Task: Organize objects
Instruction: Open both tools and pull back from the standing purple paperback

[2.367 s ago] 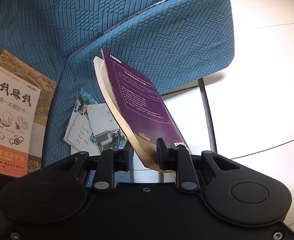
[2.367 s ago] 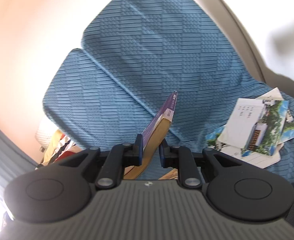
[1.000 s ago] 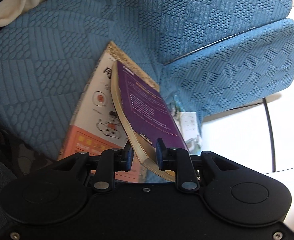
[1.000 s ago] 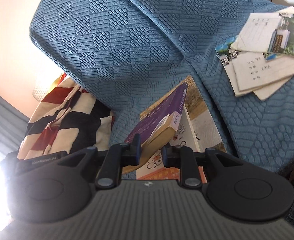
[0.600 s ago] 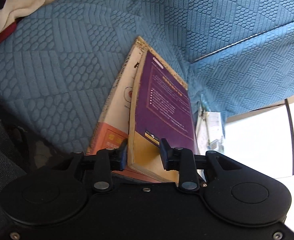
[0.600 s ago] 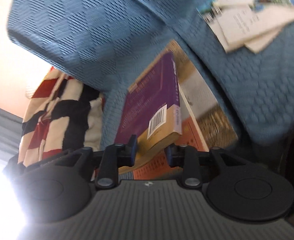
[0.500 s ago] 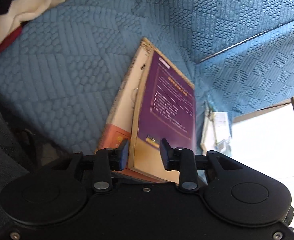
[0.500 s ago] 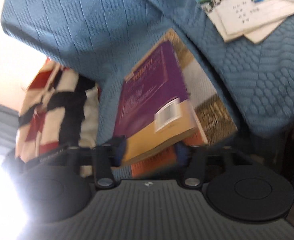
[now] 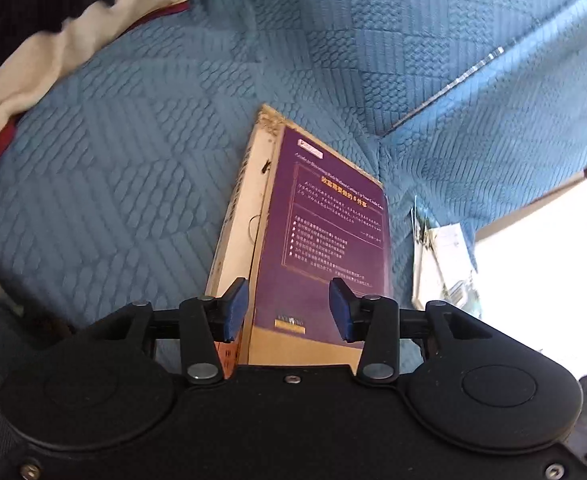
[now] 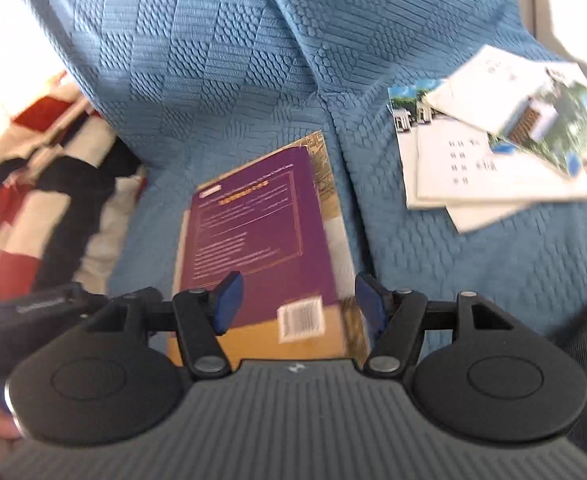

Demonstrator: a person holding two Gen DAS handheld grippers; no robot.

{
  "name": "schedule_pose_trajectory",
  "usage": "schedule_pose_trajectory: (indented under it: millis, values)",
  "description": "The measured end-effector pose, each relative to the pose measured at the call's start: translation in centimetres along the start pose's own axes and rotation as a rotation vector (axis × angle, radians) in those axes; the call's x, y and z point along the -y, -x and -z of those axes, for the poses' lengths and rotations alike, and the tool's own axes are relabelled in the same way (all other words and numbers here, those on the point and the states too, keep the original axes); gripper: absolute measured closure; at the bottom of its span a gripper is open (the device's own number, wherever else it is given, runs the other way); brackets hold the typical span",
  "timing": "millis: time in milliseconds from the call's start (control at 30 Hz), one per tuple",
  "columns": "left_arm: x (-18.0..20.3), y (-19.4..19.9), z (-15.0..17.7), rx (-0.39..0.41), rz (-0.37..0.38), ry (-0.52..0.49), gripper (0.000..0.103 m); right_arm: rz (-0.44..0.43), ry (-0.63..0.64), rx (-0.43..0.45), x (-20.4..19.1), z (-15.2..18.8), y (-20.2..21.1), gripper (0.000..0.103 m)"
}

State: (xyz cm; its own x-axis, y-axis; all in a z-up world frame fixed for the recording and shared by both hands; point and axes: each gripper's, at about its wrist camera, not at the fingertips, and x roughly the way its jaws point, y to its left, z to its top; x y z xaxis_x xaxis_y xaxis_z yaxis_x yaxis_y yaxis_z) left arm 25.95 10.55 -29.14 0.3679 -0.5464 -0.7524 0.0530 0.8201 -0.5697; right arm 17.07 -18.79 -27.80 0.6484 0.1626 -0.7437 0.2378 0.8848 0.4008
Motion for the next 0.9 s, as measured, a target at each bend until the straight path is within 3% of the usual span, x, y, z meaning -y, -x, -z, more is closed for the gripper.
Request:
schedule_pose_trajectory:
  millis: [300,500,900]
  values:
    - [0.9,-1.3,1.1,0.008,-0.107,-0.135,0.065,0.036,0.121,-0.048,-1.2,0.0,-4.4,0.041]
    - [0.8,-1.3,1.5,-0.001,-0.077,-0.138,0.064,0.044,0.136,-0.033,-1.7,0.5,-4.3,0.047]
    - [-0.3,0.1,2.1,-0.001,-0.082,-0.122,0.064,0.005,0.191,-0.045,-2.8,1.7,-3.8,0.048]
